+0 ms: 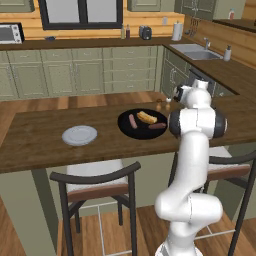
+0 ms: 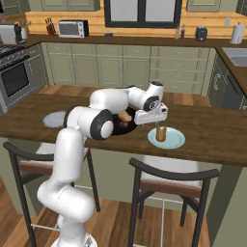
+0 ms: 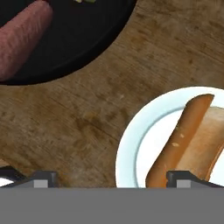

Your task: Place one bun and one sausage from the bowl on each plate.

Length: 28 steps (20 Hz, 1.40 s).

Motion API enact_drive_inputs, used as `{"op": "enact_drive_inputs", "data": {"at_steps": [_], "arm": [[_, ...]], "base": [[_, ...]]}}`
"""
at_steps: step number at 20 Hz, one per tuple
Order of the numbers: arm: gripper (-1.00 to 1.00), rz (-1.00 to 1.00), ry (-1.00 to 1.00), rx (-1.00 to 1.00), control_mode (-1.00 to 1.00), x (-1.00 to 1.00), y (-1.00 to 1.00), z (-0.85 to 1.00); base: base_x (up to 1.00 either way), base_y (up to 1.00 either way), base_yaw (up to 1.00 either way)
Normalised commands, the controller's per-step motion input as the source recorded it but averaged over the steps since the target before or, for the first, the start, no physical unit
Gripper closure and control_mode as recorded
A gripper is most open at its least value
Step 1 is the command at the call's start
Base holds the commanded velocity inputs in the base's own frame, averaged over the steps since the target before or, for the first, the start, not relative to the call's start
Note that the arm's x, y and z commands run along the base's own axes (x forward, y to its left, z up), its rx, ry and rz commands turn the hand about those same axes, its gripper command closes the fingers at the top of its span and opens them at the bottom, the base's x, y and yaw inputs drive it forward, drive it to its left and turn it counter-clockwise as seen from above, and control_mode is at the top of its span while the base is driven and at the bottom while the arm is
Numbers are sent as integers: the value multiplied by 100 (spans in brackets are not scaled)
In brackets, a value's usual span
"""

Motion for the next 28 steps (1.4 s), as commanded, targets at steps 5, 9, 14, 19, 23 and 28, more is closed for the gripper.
{"op": "enact_drive_inputs", "data": {"at_steps": [5,9,14,19,23,28], "arm": [[-100,1,12,-4,-100,0,100,33],[-100,0,14,-5,-100,0,98,26],[-100,0,5,-9,-100,11,72,3],[-100,0,0,-5,-100,33,7,-27],[-100,0,-2,0,-100,44,-2,-36],[-100,0,-3,0,-100,36,-5,-21]], "base": [[0,0,0],[0,0,0],[0,0,0],[0,0,0],[0,0,0],[0,0,0]]}}
